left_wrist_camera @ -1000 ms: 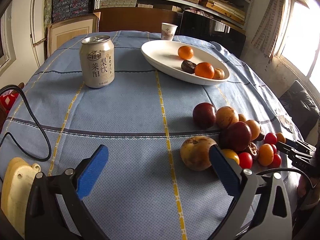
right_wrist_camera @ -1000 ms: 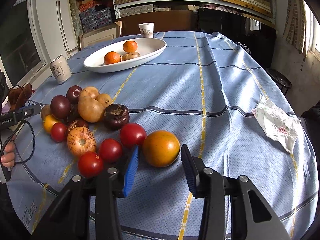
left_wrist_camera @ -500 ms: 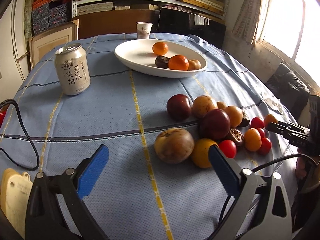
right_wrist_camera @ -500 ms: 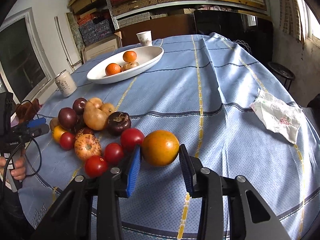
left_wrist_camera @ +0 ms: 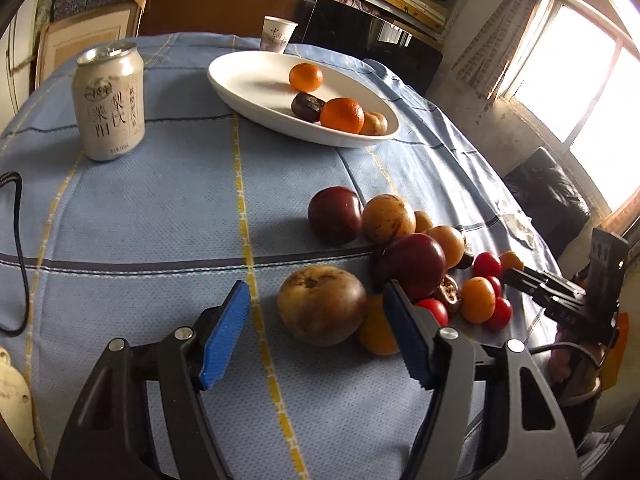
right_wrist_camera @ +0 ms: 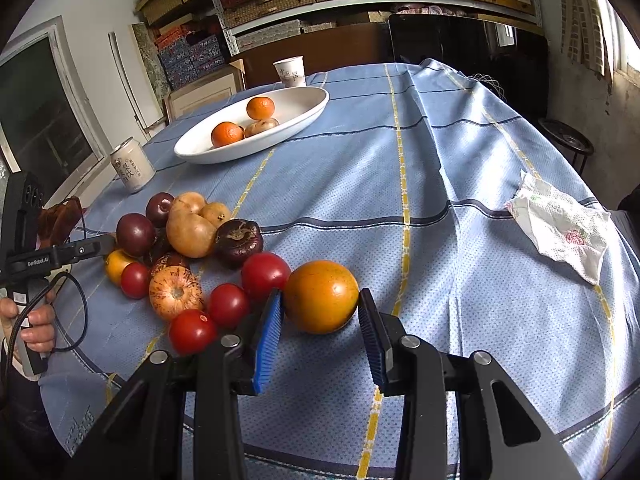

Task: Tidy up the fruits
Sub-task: 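Grasp the yellow-orange tomato with the right tool while the left tool grasps the brown fruit, then carry both fruits to the white plate and release them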

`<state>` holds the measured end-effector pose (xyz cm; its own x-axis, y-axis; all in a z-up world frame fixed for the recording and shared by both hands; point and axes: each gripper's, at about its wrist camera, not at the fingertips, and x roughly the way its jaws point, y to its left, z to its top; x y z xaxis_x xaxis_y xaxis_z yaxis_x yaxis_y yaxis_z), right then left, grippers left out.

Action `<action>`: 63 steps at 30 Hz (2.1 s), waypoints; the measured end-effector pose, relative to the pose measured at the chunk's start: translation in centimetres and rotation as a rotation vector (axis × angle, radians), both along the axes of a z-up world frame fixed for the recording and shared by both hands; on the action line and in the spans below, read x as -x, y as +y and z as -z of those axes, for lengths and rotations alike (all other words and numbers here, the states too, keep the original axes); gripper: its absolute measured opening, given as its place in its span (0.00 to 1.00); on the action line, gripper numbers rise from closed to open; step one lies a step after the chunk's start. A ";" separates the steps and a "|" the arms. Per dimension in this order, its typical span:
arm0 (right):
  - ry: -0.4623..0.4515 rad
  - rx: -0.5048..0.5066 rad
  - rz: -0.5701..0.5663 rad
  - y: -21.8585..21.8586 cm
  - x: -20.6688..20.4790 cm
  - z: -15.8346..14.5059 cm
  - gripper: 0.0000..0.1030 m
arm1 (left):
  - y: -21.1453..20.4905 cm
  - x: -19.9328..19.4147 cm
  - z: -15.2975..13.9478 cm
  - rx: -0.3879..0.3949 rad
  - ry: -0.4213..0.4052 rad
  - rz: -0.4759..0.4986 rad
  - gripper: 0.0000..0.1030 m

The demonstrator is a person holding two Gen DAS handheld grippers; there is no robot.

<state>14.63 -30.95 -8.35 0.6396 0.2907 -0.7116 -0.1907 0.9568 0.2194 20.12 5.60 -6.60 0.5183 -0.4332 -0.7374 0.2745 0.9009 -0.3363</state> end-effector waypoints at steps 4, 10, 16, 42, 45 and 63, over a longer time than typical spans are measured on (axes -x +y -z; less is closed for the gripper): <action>0.000 -0.003 0.002 -0.1 0.0 0.0 0.37 | 0.3 -0.2 0.3 0.072 0.030 0.020 0.53; 0.001 -0.003 0.002 -0.1 0.0 0.0 0.37 | 0.4 -0.5 0.6 0.110 0.052 0.018 0.52; 0.002 -0.004 0.002 -0.1 0.0 0.0 0.38 | 1.5 -0.7 1.1 0.173 0.090 0.001 0.45; -0.151 0.011 -0.115 1.7 0.0 -4.9 0.37 | 1.8 -1.1 -3.5 0.144 -0.037 0.006 0.44; -0.158 -0.030 -0.174 2.8 -3.9 -7.1 0.37 | 0.6 -3.9 -5.8 0.063 -0.080 -0.008 0.44; 0.005 -0.068 -0.118 7.3 -23.7 -3.4 0.38 | -2.2 -19.1 -4.1 -0.148 0.002 -0.162 0.49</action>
